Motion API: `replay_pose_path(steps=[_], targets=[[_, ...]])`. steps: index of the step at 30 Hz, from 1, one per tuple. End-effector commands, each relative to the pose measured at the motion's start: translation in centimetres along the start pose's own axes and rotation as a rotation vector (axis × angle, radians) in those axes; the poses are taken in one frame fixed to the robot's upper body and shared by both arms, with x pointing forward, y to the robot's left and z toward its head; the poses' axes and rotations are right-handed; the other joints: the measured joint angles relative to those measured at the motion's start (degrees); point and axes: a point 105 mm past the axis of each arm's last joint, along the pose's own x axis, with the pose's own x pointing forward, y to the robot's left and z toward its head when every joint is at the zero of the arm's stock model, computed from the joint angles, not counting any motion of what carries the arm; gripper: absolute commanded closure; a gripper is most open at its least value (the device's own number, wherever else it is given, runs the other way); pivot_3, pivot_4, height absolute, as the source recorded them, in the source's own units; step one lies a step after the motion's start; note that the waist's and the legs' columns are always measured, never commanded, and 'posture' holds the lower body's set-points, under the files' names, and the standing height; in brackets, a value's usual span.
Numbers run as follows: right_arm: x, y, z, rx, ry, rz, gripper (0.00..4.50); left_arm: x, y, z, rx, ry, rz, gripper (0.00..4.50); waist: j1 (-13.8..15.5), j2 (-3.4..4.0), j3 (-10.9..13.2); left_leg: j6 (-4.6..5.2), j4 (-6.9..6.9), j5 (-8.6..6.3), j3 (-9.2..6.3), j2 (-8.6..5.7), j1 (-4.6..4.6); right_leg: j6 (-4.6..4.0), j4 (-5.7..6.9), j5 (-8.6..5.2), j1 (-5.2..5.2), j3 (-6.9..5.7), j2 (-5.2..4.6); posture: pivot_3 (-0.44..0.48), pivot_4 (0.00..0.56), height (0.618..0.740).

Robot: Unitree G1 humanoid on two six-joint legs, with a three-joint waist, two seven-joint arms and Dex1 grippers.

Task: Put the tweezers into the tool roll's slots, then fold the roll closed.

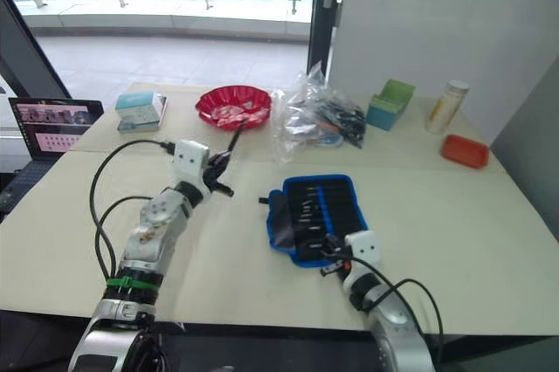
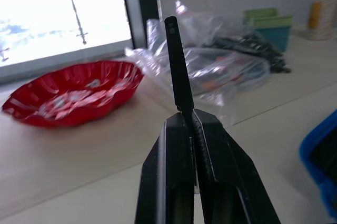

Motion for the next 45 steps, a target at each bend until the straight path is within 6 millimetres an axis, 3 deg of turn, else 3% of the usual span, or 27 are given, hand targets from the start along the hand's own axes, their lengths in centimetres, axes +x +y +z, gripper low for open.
replay_pose_path(steps=[1, 4, 8, 16, 29, 40, 45], targets=[[-1.3, 0.0, -4.1, 0.039, 0.152, -0.016, 4.5, -0.6, -4.9, 1.4, 0.128, -0.024, -0.379, 4.47, -0.04, 0.18, 0.05, 0.0, -0.02, 0.0, -0.01, 0.0, 0.02, 0.0, 0.0, 0.0, 0.01, 0.0, 0.01, 0.0, 0.15, 0.74], [-2.0, -0.1, -3.7, 0.031, 0.118, -0.017, 4.5, -2.0, -7.3, 0.0, 0.171, 0.08, -0.607, 4.47, 0.0, 0.34, 0.16, 0.01, -0.05, 0.0, -0.01, -0.01, 0.03, 0.0, -0.01, 0.0, 0.03, 0.01, 0.01, 0.0, 0.15, 0.74], [-3.0, -0.5, -3.3, 0.014, 0.1, -0.036, 4.5, -3.4, -9.0, -1.7, 0.134, 0.209, -0.765, 4.47, 0.44, 0.65, 0.36, 0.07, -0.04, -0.03, -0.11, -0.12, -0.04, 0.01, -0.02, -0.01, 0.04, -0.02, 0.0, 0.0, 0.15, 0.74], [-4.5, -0.5, -3.7, 0.0, 0.126, -0.045, 4.5, -2.4, -9.5, -3.3, 0.077, 0.336, -0.747, 4.47, 0.51, 0.75, 0.45, 0.12, 0.05, -0.05, -0.25, -0.18, -0.24, 0.03, -0.03, -0.02, -0.01, -0.08, 0.01, 0.0, 0.15, 0.74], [-4.3, -0.8, -3.8, -0.003, 0.138, -0.054, 4.5, -1.5, -10.6, -4.7, 0.116, 0.409, -0.818, 4.47, 0.42, 0.75, 0.45, 0.13, 0.11, -0.05, -0.21, -0.2, -0.29, 0.03, -0.04, -0.02, -0.01, -0.1, 0.02, 0.0, 0.15, 0.74], [-4.1, -0.7, -4.0, 0.001, 0.144, -0.054, 4.5, 1.0, -11.8, -4.1, 0.129, 0.374, -0.816, 4.47, 0.41, 0.72, 0.45, 0.12, 0.18, -0.04, -0.15, -0.21, -0.31, 0.03, -0.02, -0.02, 0.02, -0.1, 0.02, 0.0, 0.15, 0.74], [-4.2, -0.8, -4.8, 0.012, 0.172, -0.071, 4.5, 1.6, -12.8, -4.9, 0.164, 0.381, -0.85, 4.47, 0.33, 0.7, 0.44, 0.12, 0.21, -0.03, -0.13, -0.21, -0.31, 0.03, -0.02, -0.02, 0.02, -0.11, 0.03, 0.0, 0.15, 0.74]])
